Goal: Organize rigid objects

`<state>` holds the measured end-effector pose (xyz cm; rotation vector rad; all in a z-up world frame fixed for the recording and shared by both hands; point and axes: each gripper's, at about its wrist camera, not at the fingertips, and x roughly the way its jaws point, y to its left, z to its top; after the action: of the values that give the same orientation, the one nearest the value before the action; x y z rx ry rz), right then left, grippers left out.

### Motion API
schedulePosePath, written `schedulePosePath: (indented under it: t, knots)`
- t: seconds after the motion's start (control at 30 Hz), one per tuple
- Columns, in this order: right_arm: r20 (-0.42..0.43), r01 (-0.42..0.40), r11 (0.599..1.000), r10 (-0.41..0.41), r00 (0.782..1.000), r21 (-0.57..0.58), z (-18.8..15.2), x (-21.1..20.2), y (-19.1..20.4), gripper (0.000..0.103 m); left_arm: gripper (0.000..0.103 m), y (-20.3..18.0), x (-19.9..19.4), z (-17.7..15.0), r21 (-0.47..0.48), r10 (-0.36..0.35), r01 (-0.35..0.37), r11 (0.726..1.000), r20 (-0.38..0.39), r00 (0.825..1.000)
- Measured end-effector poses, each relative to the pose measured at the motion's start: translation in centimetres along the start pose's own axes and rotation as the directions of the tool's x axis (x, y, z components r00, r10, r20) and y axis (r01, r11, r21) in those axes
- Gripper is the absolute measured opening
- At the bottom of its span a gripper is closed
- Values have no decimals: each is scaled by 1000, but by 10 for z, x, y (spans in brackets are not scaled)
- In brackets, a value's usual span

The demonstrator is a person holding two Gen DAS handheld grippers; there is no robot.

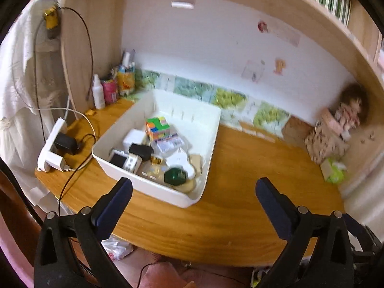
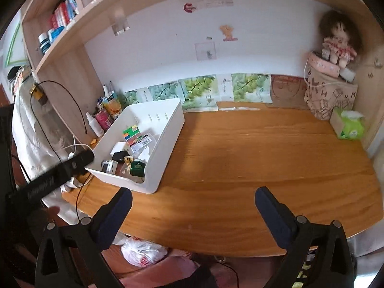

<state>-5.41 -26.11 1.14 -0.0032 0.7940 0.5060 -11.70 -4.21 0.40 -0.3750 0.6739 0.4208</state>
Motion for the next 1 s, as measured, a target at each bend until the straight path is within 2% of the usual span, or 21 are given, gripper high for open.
schedulePosePath:
  t: [0.13,0.27,0.43,0.77,1.0]
  knots:
    - [61,51,998,-53,997,37,2,-15,-14,103,102,-17,-7,2,48,-26,24,999,39,999]
    - [85,67,998,-68,994,17,4,-18,-11,103,102,-33,-9,3,110,-23,18,994,45,999]
    - [102,88,995,-92,991,45,6,-23,-20,103,102,-40,-12,4,125,-16,9,992,59,998]
    - [60,28,999,-30,998,45,2,-15,-20,103,102,-39,-13,-2,142,92,-98,985,45,995]
    - [-7,-23,997,23,1000,70,-3,2,-15,103,102,-33,-16,-4,162,164,-168,972,37,986]
